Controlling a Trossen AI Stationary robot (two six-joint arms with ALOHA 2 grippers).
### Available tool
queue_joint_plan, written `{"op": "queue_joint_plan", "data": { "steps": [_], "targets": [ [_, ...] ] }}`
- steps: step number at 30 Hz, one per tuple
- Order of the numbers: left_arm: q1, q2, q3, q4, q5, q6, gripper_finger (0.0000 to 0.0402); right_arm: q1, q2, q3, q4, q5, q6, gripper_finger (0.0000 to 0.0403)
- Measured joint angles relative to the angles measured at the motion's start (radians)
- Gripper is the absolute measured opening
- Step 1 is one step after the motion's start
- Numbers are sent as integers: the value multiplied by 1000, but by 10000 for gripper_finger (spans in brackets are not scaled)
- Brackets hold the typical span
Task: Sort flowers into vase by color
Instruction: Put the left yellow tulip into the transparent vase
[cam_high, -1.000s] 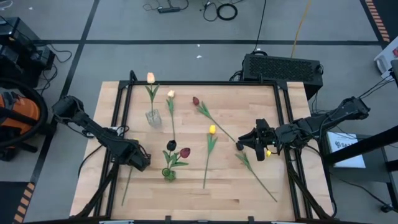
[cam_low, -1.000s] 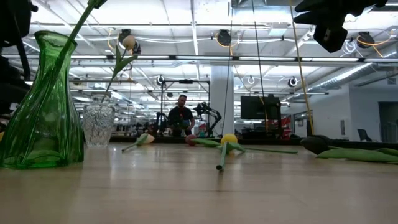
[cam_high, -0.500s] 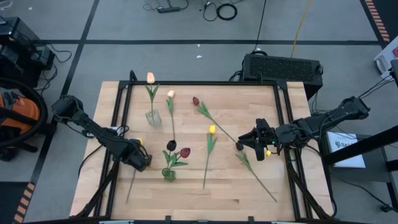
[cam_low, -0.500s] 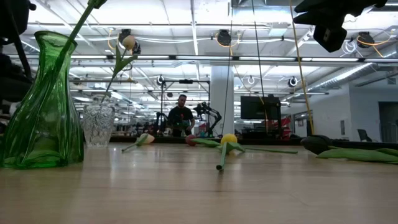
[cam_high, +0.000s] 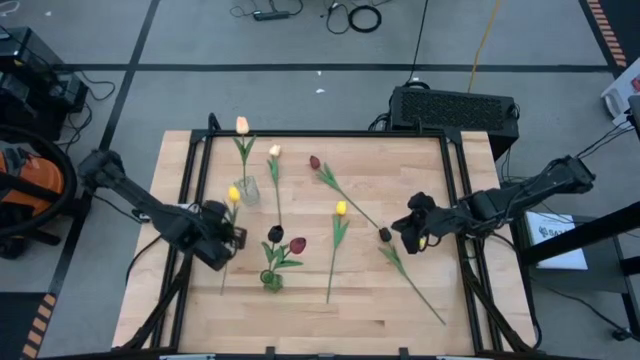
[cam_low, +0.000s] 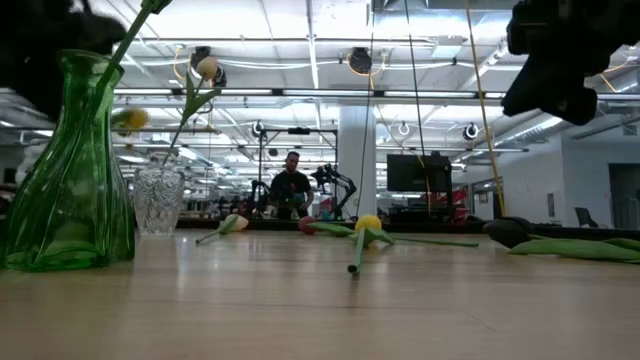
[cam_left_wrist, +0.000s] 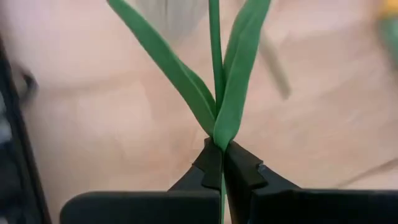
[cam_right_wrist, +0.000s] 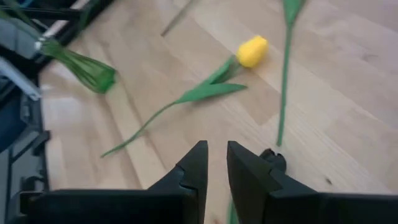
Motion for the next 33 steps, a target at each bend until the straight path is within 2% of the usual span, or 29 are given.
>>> {"op": "queue_joint_plan", "data": {
  "steps": [4, 8, 16, 21, 28, 33],
  "targets": [
    [0, -42, 125, -184, -149, 6, 1, -28, 31, 0, 26, -1, 0, 42],
    [2, -82, 227, -243, -344, 110, 1, -59, 80, 0, 27, -4, 17, 32],
    [64, -148, 342, -246, -676, 475, 0, -110, 194, 0, 43, -70, 142, 18],
    [132, -207, 358, -245, -761, 637, 0, -146, 240, 0, 121, -109, 145, 17],
    [200, -287, 358, -235, -837, 769, 0, -213, 256, 0, 247, -109, 145, 17],
    [210, -327, 358, -107, -857, 951, 0, -259, 256, 0, 284, -109, 144, 17]
  ]
}}
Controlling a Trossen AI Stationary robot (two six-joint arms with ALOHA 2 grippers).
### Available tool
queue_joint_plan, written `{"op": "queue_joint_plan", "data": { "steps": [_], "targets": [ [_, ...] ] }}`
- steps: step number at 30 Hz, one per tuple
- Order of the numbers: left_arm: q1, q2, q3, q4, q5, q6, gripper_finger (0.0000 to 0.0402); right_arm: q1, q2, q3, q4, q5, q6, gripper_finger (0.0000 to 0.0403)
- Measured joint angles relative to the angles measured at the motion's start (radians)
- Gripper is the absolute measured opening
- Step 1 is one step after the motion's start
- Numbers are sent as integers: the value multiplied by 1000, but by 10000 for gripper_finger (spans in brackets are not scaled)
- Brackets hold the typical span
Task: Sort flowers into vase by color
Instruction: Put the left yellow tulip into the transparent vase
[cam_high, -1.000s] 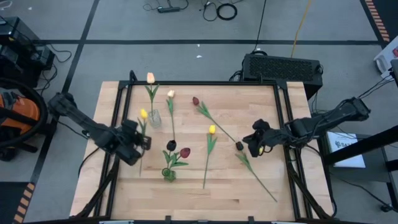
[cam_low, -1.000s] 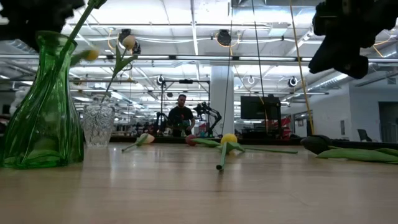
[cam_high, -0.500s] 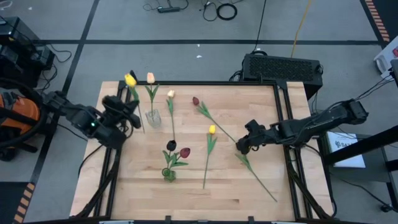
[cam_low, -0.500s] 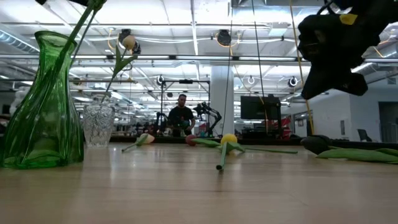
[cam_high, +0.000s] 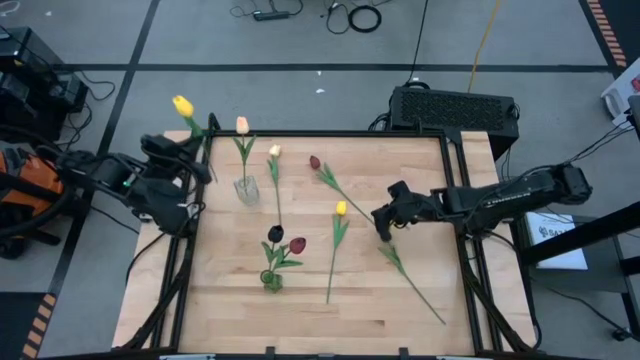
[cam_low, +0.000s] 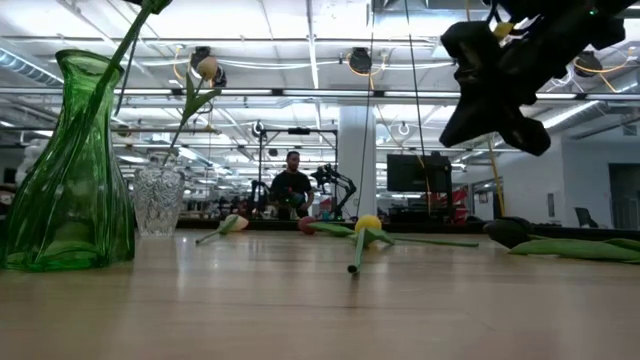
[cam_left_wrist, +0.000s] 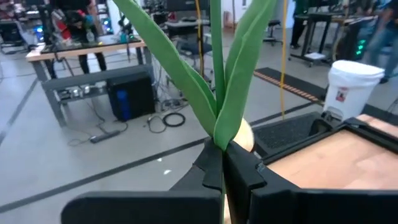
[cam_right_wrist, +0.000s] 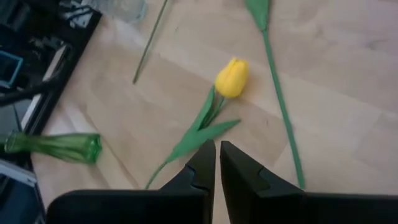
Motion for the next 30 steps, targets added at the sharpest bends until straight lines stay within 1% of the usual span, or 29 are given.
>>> {"op": "queue_joint_plan", "data": {
  "steps": [3, 8, 12, 14, 19, 23, 25, 28, 30],
  "targets": [
    [0, -6, -1, 126, 14, 143, 0, -27, 0, 0, 0, 0, -1, 17],
    [-1, 1, -41, 357, 104, 367, 0, -74, 0, 0, 1, 0, -10, 17],
    [12, 9, -95, 522, 142, 489, 0, -109, 0, 0, 31, 0, -46, 17],
    [40, 8, -120, 589, 195, 536, 0, -123, 0, 0, 61, 0, -65, 17],
    [141, 9, -182, 818, 402, 706, 0, -145, 0, 0, 104, 0, -95, 17],
    [240, 6, -192, 930, 494, 843, 0, -149, 0, 0, 105, -5, -95, 17],
    [299, -1, -196, 960, 603, 896, 0, -148, 0, 0, 105, -21, -95, 17],
    [390, 0, -213, 1016, 828, 921, 0, -148, 0, 0, 105, -25, -95, 17],
    [439, 0, -231, 1024, 928, 936, 0, -148, 0, 0, 105, -26, -93, 17]
  ]
}}
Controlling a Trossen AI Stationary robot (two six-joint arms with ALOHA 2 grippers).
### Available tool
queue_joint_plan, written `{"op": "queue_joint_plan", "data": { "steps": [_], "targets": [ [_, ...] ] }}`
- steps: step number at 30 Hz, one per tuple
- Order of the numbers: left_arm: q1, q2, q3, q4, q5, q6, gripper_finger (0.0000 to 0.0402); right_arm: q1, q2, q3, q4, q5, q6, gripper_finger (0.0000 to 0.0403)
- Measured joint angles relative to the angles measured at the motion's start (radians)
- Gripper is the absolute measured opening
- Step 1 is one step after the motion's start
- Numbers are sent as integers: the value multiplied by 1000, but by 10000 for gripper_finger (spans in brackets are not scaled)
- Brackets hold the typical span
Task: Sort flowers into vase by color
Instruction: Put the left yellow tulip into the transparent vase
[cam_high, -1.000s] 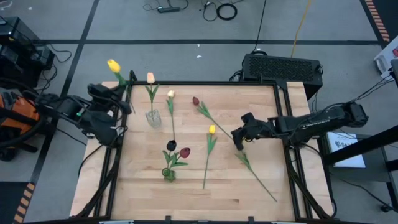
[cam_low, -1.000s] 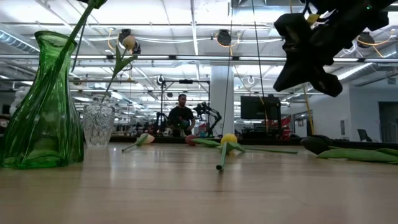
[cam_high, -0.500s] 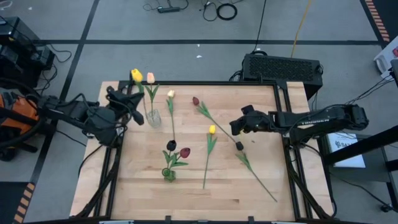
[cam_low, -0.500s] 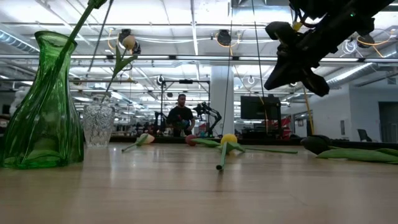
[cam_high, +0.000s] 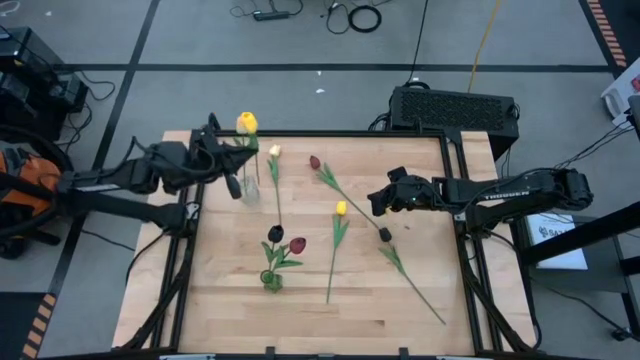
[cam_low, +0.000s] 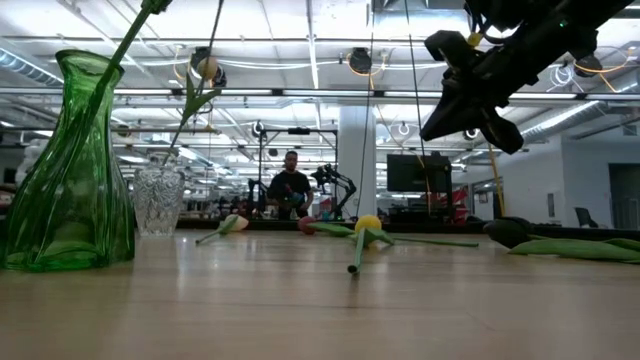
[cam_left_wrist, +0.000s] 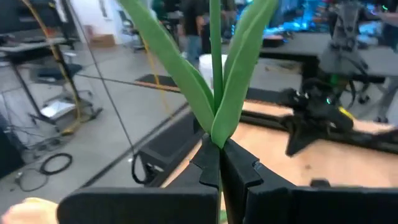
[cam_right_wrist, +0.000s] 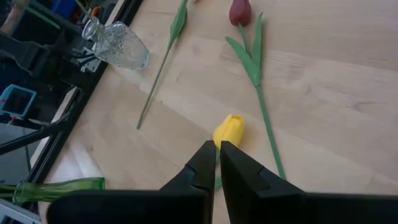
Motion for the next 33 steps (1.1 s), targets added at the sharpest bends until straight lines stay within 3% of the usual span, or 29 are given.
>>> {"op": "queue_joint_plan", "data": {
  "steps": [14, 23, 33],
  "targets": [
    [129, -189, -33, -160, 35, -4, 0, 0, 0, 0, -2, 5, -3, 17],
    [172, -249, -214, -9, 60, -3, 0, 0, 0, 0, -1, 5, 4, 17],
    [236, -261, -258, -5, 92, -9, 0, 0, 0, 0, 2, 0, 32, 17]
  ]
}}
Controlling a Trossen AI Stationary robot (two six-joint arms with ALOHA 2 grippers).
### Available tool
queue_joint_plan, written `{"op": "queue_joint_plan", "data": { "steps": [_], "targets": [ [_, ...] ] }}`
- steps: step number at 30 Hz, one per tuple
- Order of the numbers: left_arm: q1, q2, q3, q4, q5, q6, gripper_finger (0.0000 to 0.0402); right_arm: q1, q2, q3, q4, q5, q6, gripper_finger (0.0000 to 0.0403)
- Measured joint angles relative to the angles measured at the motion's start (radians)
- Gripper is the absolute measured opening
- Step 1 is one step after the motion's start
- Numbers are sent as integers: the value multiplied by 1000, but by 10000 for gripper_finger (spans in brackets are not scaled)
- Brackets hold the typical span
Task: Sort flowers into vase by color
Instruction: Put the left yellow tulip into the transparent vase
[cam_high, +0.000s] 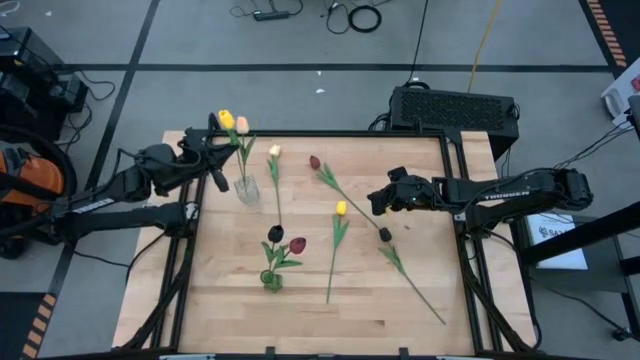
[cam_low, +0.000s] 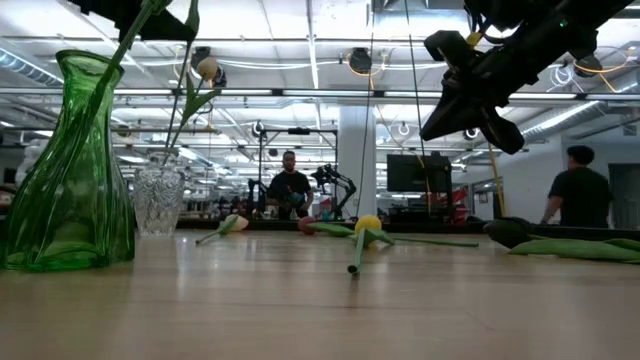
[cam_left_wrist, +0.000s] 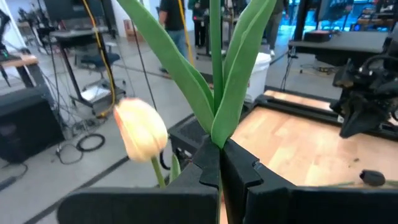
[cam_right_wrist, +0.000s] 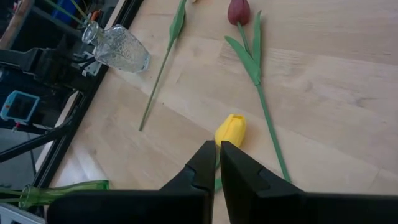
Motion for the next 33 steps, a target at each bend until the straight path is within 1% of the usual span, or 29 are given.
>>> {"op": "queue_joint_plan", "data": {
  "steps": [10, 15, 20, 33],
  "targets": [
    [4, -2, -99, -4, 5, -25, 0, 0, 0, 0, 1, 0, 2, 17],
    [4, -2, -127, -14, 4, -21, 21, 0, 0, 0, 2, 0, 5, 17],
    [4, 2, -129, -48, -13, -21, 38, 0, 0, 0, 1, 0, 5, 17],
    [4, 1, -129, -63, -50, -26, 42, 0, 0, 0, 1, 4, 3, 17]
  ]
}}
